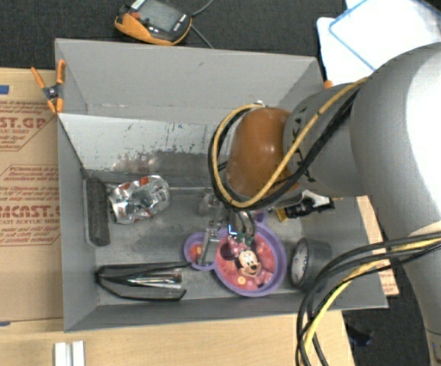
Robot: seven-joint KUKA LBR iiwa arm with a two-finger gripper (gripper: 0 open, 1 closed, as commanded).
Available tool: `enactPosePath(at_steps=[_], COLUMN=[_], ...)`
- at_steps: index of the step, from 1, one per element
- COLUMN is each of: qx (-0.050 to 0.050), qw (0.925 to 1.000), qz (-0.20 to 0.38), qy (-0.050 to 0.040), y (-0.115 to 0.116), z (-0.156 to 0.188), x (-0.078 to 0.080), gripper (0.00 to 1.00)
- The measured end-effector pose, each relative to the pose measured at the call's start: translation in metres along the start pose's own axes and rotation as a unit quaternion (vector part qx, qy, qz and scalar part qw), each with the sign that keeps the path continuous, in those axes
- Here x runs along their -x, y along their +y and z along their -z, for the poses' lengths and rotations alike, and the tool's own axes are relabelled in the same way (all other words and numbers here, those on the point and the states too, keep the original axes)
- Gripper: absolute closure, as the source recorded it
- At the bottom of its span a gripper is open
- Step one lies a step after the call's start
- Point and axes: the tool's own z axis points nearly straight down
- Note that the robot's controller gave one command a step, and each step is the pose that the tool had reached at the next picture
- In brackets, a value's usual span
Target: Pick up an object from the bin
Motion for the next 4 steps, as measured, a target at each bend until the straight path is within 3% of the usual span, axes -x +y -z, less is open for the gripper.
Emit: enactPosePath(at_steps=[1, 2, 3, 4], qx=[-0.002, 0.001, -0.001, -0.001], qw=[0.9985, 1.0, 0.9985, 0.9985], qz=[0.055, 0.004, 0.054, 0.054], qy=[0.0046, -0.0004, 0.003, 0.0029], y=[0.0048, 0.0014, 0.0059, 0.0059], z=[0.0006, 0.0003, 0.0015, 0.0017], x=[0.002, 0.0005, 0.0028, 0.0028], gripper=[0.0, 0.0, 1.0, 1.0])
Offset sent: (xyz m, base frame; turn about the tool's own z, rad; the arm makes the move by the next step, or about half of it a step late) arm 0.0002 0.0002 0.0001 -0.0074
